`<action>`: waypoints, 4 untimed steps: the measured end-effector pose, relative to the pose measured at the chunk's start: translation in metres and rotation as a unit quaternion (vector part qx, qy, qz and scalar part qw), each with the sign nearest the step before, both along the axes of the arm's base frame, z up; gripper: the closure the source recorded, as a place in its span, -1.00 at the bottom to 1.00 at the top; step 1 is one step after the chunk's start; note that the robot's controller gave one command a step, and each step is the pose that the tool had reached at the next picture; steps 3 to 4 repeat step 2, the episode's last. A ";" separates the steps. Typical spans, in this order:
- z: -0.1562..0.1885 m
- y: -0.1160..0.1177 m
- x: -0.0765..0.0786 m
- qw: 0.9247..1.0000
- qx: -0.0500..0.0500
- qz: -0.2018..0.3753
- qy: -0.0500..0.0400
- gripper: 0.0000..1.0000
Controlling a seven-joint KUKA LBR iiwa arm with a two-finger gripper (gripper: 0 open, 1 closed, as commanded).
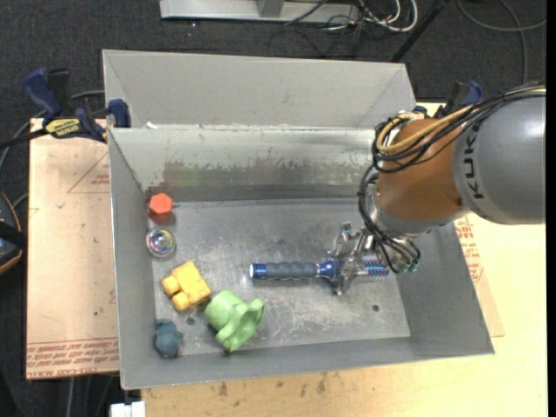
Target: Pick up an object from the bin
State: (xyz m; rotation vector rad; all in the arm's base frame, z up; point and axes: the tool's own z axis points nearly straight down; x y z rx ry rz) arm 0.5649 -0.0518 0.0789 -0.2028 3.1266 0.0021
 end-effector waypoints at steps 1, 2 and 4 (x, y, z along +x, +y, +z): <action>0.094 0.000 0.002 1.000 -0.001 -0.001 -0.001 1.00; 0.107 0.001 0.003 1.000 -0.001 -0.001 0.003 1.00; 0.107 0.001 0.003 1.000 -0.001 -0.001 0.003 1.00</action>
Offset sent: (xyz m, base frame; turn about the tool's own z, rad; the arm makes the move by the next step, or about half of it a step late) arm 0.0001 -0.0002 0.0903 0.0000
